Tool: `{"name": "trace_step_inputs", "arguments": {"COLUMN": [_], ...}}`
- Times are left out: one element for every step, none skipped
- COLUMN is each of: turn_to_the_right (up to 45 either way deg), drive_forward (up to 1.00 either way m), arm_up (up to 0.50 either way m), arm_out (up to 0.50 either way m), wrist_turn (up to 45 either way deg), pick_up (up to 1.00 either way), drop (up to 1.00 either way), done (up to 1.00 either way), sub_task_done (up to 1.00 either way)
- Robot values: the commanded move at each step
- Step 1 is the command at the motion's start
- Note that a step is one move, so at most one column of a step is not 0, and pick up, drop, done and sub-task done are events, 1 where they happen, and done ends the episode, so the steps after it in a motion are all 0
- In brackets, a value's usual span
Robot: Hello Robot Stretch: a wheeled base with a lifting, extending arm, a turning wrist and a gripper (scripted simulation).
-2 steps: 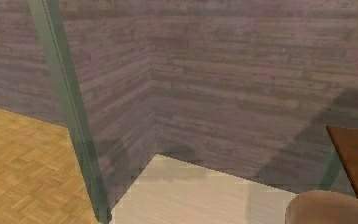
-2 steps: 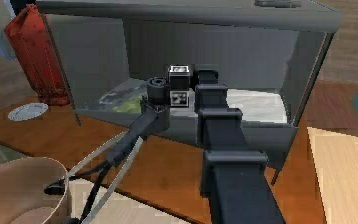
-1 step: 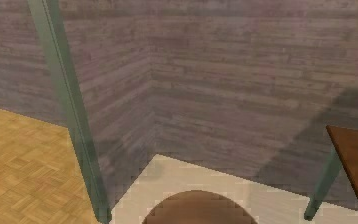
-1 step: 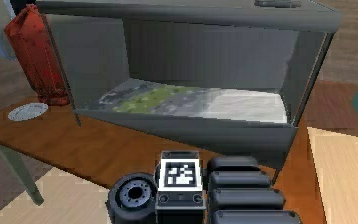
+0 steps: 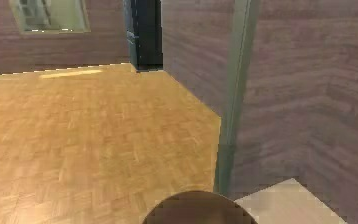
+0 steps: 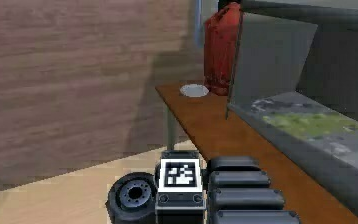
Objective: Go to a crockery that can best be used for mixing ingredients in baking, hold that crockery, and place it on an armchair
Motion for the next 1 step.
{"name": "trace_step_inputs", "arguments": {"turn_to_the_right": [-45.0], "drive_forward": [0.00], "arm_up": [0.00], "arm_out": [0.00], "wrist_turn": [0.0], "pick_up": [0.00], "drop": [0.00], "done": [0.00], "sub_task_done": [0.00]}}
